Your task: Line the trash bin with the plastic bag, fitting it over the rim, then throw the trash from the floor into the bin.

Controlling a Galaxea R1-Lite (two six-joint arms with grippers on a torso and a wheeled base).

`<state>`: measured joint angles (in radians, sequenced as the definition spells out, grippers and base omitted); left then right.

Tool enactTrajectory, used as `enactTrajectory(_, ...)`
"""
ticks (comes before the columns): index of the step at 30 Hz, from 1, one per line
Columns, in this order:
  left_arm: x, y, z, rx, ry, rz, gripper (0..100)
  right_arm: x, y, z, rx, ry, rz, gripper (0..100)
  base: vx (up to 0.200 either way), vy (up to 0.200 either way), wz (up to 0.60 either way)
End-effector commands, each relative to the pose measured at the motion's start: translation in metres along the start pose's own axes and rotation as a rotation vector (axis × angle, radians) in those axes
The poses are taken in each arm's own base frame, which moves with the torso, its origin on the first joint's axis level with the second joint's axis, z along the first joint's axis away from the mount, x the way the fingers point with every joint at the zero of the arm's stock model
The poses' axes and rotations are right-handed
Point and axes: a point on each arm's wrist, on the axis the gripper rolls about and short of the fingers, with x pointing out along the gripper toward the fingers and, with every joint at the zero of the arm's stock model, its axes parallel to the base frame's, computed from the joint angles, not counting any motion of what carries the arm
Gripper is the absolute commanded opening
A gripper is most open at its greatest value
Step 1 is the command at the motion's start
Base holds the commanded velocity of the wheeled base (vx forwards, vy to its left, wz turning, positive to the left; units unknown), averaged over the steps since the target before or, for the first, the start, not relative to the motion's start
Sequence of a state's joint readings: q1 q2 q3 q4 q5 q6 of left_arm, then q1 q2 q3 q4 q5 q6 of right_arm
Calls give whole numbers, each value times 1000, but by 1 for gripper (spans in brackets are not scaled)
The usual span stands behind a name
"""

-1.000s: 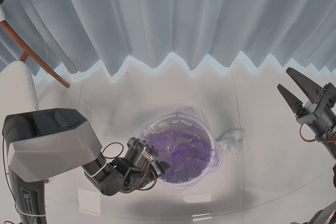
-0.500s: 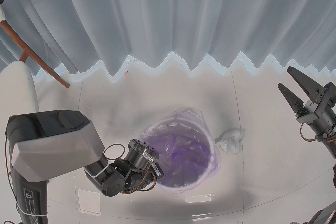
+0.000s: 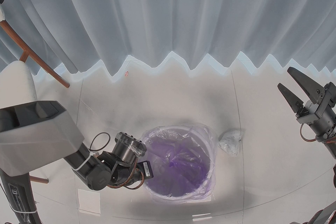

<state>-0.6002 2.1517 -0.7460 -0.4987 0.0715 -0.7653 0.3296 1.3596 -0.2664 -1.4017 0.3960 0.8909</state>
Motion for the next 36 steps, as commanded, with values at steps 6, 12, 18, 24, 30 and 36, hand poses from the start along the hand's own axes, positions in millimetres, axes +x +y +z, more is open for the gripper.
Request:
enactTrajectory(6,-45,30,32,208,-75,47,0,-1,0,-1,0,6,3,100,0,0,0)
enactTrajectory(12,-56,44,45,321,-113,77,0,-1,1,0,-2,3,6,100,0,0,0)
enactTrajectory(18,-70,59,60,462,-154,120,0,-1,1,0,-2,5,6,100,0,0,0)
enactTrajectory(24,-73,57,63,568,-174,122,0,-2,1,-1,0,13,13,100,0,0,0)
enactTrajectory(30,-72,60,62,633,-172,128,0,-4,4,0,-3,12,22,100,0,0,0)
enactTrajectory(36,-64,58,62,696,-160,55,0,-3,2,-1,-1,15,18,100,0,0,0)
